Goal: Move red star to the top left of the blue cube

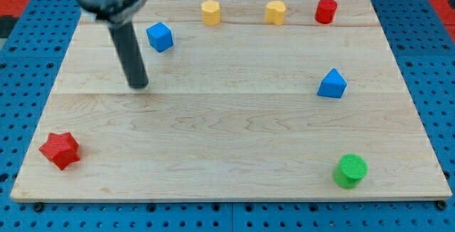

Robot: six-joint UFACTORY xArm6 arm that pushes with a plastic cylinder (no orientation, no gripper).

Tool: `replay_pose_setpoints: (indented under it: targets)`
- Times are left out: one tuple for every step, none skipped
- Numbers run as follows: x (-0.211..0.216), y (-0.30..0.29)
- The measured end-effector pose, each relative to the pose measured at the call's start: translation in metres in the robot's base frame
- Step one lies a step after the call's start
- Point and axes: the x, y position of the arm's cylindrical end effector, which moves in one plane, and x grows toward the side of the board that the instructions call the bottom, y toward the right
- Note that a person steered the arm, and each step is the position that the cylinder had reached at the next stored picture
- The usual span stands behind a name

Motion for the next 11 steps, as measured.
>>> replay_pose_setpoints:
  targets:
    - [0.087,-0.001]
    - [0.118,-0.082]
    - [0.111,-0.152]
    - [0.107,-0.157]
    - [0.095,-0.129]
    - [0.077,-0.106]
    - [0.041,-0.088]
    - [0.028,-0.050]
    - [0.041,-0.046]
    - [0.020,-0.043]
    - [-0.022,-0.043]
